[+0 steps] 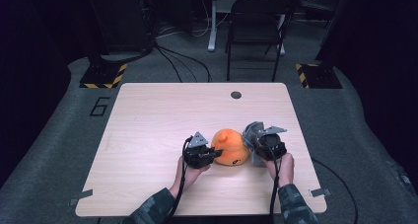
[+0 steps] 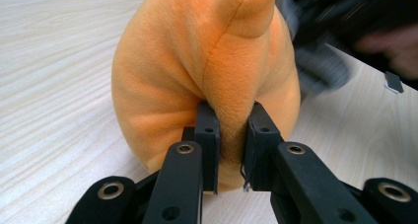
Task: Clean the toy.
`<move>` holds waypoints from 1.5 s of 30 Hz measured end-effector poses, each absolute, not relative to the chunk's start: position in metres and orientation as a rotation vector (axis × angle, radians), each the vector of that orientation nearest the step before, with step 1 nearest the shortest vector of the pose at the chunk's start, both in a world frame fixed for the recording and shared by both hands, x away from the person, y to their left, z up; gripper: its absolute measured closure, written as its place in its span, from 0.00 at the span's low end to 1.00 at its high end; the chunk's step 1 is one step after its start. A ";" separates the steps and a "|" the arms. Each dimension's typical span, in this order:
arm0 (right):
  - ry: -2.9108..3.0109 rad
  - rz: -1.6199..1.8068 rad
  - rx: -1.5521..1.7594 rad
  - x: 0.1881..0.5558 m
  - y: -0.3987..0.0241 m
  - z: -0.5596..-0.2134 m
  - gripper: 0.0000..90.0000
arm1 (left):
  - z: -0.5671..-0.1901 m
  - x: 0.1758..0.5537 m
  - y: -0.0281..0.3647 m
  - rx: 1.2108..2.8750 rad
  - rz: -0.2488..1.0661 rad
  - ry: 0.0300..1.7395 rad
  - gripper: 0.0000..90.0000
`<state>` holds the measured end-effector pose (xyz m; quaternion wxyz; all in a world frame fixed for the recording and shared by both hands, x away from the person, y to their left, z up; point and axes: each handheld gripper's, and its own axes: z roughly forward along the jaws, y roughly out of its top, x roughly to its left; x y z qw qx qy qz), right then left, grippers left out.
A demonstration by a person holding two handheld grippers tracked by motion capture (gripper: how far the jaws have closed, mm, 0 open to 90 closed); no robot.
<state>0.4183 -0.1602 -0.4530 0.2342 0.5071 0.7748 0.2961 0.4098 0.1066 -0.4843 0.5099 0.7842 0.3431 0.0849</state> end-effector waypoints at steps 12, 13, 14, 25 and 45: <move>2.201 0.823 1.222 0.408 -0.123 -0.456 0.79 | -0.482 0.416 0.112 1.932 0.183 0.754 0.65; 2.203 0.827 1.227 0.407 -0.123 -0.457 0.80 | -0.481 0.417 0.115 1.924 0.153 0.742 0.59; 2.193 0.825 1.232 0.408 -0.124 -0.458 0.80 | -0.479 0.416 0.120 1.918 0.167 0.747 0.55; 2.204 0.835 1.247 0.410 -0.130 -0.460 0.80 | -0.497 0.433 0.163 1.831 0.088 0.803 0.20; 2.182 0.848 1.247 0.408 -0.133 -0.460 0.79 | -0.518 0.430 0.128 1.815 0.127 0.740 0.76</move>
